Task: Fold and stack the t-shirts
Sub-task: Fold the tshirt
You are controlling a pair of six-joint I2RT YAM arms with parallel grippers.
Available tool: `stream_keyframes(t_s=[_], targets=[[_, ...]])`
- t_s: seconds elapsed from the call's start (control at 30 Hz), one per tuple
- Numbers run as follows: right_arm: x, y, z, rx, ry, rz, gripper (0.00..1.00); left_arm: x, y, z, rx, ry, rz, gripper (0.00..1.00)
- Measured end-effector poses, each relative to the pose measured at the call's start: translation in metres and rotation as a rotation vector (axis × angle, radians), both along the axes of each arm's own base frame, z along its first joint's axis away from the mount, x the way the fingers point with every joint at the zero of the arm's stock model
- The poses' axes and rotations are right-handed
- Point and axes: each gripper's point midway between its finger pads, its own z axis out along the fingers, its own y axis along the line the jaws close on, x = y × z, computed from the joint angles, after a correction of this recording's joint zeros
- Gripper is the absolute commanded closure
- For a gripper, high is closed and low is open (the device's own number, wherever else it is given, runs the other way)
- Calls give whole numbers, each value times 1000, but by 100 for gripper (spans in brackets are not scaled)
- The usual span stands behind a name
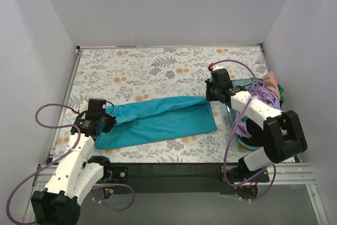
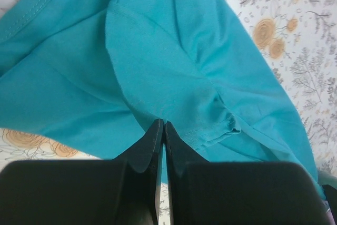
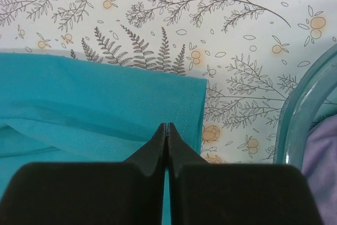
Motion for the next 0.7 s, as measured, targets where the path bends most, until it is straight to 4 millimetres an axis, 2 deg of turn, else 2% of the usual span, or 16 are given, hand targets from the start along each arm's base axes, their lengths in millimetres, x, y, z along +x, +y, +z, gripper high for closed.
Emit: stream_keyframes(t_s=[0.03, 0.07, 0.1, 0.13, 0.17, 0.2, 0.23, 0.37, 0.4, 0.43, 0.47, 0.57, 0.7], targets=[[-1, 0, -1, -1, 3, 1, 91, -3, 0, -3, -4, 19, 4, 84], [-3, -1, -3, -1, 7, 1, 85, -5, 0, -5, -6, 34, 7, 75], [-4, -1, -4, -1, 9, 1, 75, -7, -1, -7, -10, 46, 11, 68], [-6, -2, -4, 1, 12, 1, 71, -10, -1, -7, -15, 54, 17, 52], [-8, -2, -4, 1, 12, 4, 68, -12, -1, -7, -19, 57, 19, 47], [-9, -2, -3, 3, 9, 5, 59, -14, -1, -6, -27, 55, 26, 41], [-9, -2, 0, 10, 5, 3, 53, -15, -1, -4, -32, 47, 31, 31], [-10, -1, 13, 35, -27, -1, 31, -20, 0, 15, -51, -34, 42, 14], [-10, 0, 17, 45, -34, 0, 25, -20, 0, 22, -55, -61, 42, 13], [-11, 2, 20, 55, -40, 6, 7, -20, 0, 29, -61, -88, 41, 12], [-11, 3, 23, 66, -43, 7, 1, -19, 0, 35, -64, -111, 39, 11], [-14, 9, 23, 82, -35, 36, 2, -13, -3, 45, -76, -152, 22, 10], [-21, 27, 11, 85, -2, 97, 2, 3, -19, 31, -113, -120, -43, 10]])
